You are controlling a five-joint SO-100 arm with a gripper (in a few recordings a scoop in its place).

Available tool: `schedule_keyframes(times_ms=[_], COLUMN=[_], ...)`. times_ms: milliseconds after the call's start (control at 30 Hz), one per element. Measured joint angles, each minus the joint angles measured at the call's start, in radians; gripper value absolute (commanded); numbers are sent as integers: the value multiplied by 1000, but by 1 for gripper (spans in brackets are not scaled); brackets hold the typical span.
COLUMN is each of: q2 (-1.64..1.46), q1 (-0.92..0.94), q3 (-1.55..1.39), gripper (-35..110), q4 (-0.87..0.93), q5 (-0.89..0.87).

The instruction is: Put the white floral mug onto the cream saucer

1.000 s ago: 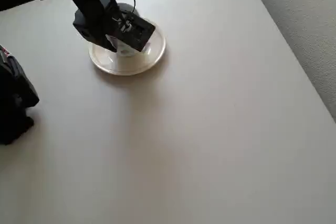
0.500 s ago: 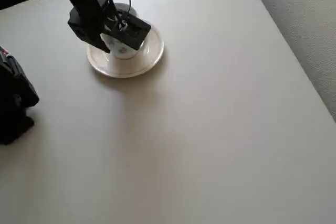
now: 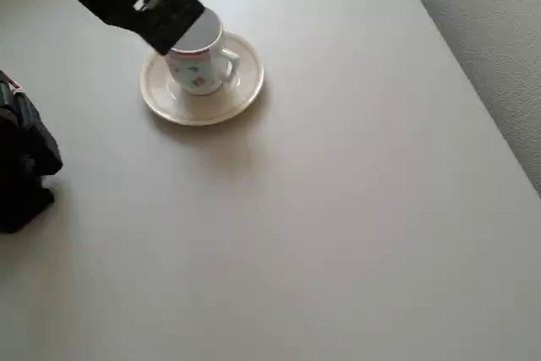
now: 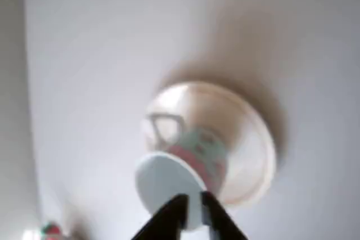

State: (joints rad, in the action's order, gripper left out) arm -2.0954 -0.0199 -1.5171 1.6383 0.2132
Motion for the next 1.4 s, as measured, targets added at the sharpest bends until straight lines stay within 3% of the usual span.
schedule_keyframes(times_ms=[200,433,633,933,1400], q2=[-249,-459,-552,-1074,-1186], q1=[138,262,288,284,229], q3=[-206,-850,-1169,-1448,-1456], gripper=[-2,-2,-2,-2,-2], q4=[-120,-492,-620,-457,-383], q5=[-78,-83,-78,-69,17])
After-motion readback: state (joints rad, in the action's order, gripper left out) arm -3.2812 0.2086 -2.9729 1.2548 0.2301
